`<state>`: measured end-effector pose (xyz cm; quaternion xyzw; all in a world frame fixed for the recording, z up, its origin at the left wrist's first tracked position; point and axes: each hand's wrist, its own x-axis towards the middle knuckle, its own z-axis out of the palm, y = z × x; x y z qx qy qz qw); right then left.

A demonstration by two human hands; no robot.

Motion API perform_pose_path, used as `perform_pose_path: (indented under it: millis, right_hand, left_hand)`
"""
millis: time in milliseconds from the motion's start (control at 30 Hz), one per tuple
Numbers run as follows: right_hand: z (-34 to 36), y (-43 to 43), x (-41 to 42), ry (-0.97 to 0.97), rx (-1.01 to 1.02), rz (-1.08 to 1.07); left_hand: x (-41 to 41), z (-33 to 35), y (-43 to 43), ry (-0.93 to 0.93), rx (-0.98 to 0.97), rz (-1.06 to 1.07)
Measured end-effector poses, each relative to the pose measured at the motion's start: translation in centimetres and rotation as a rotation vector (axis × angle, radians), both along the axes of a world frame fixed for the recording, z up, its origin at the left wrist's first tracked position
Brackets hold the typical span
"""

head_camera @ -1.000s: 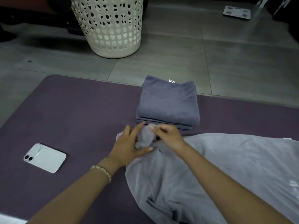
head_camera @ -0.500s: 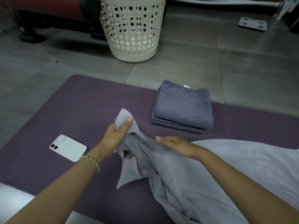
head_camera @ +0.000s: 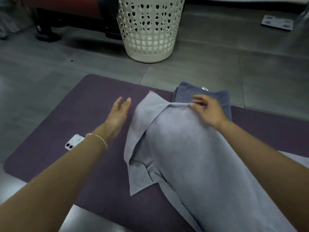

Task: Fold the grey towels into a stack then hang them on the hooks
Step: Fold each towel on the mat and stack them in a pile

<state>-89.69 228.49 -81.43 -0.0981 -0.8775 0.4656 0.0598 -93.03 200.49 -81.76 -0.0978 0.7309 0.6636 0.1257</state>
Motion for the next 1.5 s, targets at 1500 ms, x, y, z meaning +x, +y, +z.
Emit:
perform_pose_path:
  millis: [1500]
  right_hand:
    - [-6.3, -11.3, -4.8, -0.344, 0.939, 0.416]
  left_hand:
    - [10.2, -13.3, -10.5, -0.318, -0.469, -0.03]
